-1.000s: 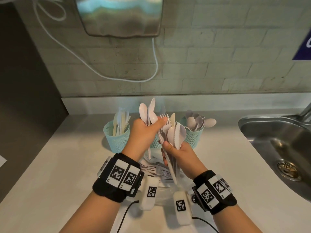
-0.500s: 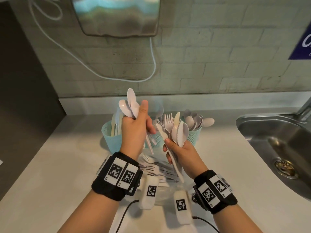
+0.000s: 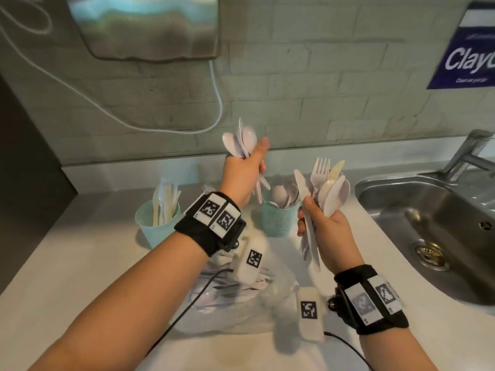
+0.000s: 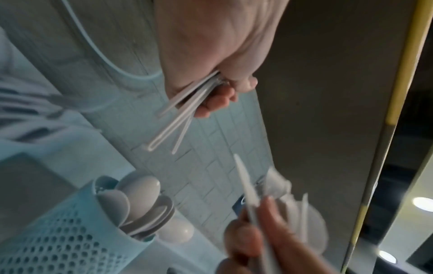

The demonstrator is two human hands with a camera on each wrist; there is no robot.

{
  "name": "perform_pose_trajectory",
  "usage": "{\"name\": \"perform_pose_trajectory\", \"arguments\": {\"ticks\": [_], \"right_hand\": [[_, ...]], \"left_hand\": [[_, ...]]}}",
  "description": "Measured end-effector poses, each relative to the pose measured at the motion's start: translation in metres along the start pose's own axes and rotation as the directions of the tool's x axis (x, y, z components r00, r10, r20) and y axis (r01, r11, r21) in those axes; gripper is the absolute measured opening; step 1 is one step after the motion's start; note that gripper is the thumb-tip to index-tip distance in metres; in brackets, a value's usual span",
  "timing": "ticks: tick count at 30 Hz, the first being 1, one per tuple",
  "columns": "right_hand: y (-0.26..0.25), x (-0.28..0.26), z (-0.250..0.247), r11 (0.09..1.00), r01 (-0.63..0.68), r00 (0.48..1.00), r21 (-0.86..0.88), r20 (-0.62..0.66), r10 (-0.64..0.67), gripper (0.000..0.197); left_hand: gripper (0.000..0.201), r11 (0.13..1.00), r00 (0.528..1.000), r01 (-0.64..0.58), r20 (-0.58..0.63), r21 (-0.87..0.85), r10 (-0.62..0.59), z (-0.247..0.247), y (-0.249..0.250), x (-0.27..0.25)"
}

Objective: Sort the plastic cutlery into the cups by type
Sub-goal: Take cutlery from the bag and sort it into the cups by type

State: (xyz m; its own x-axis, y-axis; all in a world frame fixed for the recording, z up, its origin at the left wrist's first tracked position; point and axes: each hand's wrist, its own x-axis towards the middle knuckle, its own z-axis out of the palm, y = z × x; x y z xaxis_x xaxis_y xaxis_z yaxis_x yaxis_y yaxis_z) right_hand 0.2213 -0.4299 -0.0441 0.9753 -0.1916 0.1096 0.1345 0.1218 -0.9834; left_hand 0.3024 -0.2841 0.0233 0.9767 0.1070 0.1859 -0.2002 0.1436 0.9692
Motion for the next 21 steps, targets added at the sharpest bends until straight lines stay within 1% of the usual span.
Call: {"name": "perform_pose_trajectory", "arguments": {"ticks": [2,6,8,10,12,13,16,18,19,21], "right_hand": [[-0.002,0.002,-0.007,1.000,0.020,1.000,-0.003,-0.024,-0.020,0.030],[-0.004,0.006,-0.014,0.999,0.047,0.998,-0.019,-0.042,-0.047,0.027],[-0.005,0.007,-0.018,0.998,0.052,0.998,-0.024,-0.037,-0.053,0.024],[-0.005,0.008,-0.021,0.999,0.047,0.998,-0.025,-0.034,-0.048,0.022],[-0.004,0.008,-0.024,0.999,0.044,0.998,-0.024,-0.035,-0.044,0.021],[-0.004,0.009,-0.025,0.999,0.042,0.998,-0.025,-0.035,-0.043,0.021],[-0.003,0.012,-0.027,0.999,0.031,0.999,-0.022,-0.028,-0.032,0.021],[-0.002,0.015,-0.026,1.000,0.007,1.000,0.004,-0.019,-0.007,0.021],[-0.001,0.016,-0.026,1.000,-0.013,1.000,0.026,-0.011,0.013,0.023],[0.000,0.018,-0.024,0.995,-0.054,0.999,0.081,0.006,0.054,0.027]], "left_hand": [[0.036,0.999,0.999,0.016,-0.038,0.037,-0.015,0.021,-0.008,0.013],[0.029,0.997,0.999,0.018,-0.051,0.071,-0.014,0.052,-0.026,0.030],[0.025,0.992,0.997,0.058,-0.053,0.111,-0.052,0.059,-0.039,0.034],[0.026,0.981,0.993,0.116,-0.034,0.156,-0.112,0.061,-0.055,0.035],[0.020,0.974,0.985,0.171,-0.001,0.150,-0.173,0.060,-0.070,0.031],[0.020,0.973,0.983,0.179,0.010,0.145,-0.183,0.059,-0.076,0.029],[0.027,0.973,0.991,0.123,0.018,0.195,-0.129,0.057,-0.081,0.030],[0.033,0.963,0.993,0.107,0.031,0.247,-0.118,0.056,-0.077,0.032],[0.032,0.954,0.992,0.102,0.044,0.280,-0.119,0.055,-0.077,0.034],[0.018,0.928,0.992,0.062,0.079,0.366,-0.098,0.054,-0.076,0.036]]}}
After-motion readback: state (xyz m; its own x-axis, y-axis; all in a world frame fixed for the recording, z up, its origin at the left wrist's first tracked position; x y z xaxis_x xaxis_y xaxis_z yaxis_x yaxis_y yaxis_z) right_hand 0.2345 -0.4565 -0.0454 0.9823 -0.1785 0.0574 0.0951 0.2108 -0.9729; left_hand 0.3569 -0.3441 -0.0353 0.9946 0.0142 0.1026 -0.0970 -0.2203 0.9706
